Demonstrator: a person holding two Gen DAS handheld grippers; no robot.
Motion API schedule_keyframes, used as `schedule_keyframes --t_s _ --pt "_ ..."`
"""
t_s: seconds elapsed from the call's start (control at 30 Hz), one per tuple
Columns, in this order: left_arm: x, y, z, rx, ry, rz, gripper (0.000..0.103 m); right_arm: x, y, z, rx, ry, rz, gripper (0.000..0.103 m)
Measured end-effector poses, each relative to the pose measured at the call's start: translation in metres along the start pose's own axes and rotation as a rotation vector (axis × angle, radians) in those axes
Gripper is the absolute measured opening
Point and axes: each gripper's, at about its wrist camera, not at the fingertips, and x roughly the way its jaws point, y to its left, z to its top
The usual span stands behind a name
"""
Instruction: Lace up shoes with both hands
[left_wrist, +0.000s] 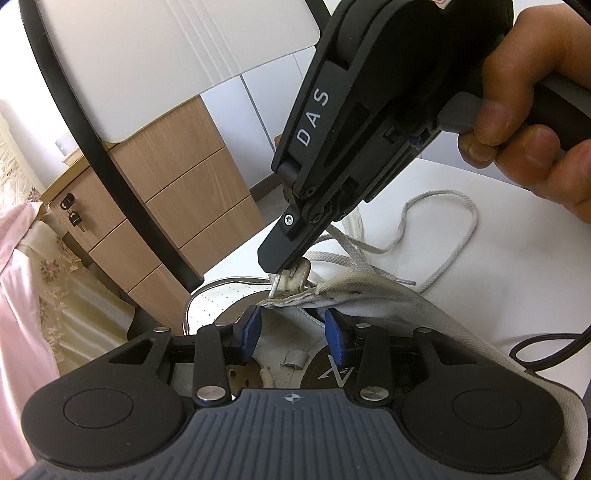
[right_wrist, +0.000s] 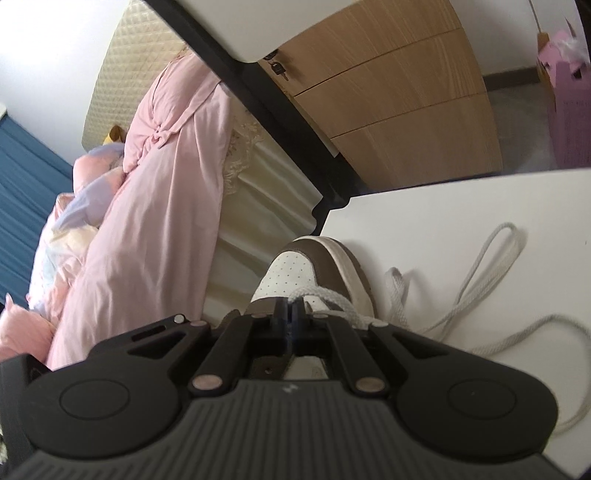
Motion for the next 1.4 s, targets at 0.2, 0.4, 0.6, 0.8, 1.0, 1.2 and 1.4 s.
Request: schedule_keyframes --t_s 0.2,0.4,0.6,0.8,1.0,1.2,1.4 --pt "0.000 -0.003 0.002 -0.006 -0.001 -0.001 0.042 0.000 0.006 0.000 -0.062 0.002 -0.031 0.003" --pt "-0.001 -0.004 0.000 -0.004 -0.006 0.000 0.042 0.001 0.009 0.000 -0.113 0.009 -0.061 0.003" --pt "0.000 -0.001 -0.002 0.005 -0.014 0.004 0.042 0.003 0.010 0.002 -0.130 0.013 -0.053 0.003" --pt "0.001 -0.001 -0.002 0.015 -0.022 0.013 0.042 0.011 0.014 0.001 -0.147 0.036 -0.029 0.003" --pt "-0.002 0.001 -0.001 -0.008 -0.026 0.020 0.037 0.016 0.004 -0.002 -0.072 0.060 0.002 0.003" --pt "0.004 0.010 0.000 -0.052 -0.022 0.007 0.026 0.013 -0.009 -0.002 0.056 0.050 0.064 0.004" --pt "0.004 0.011 0.000 -0.053 -0.023 0.004 0.026 0.008 -0.019 -0.002 0.176 0.041 0.148 0.033"
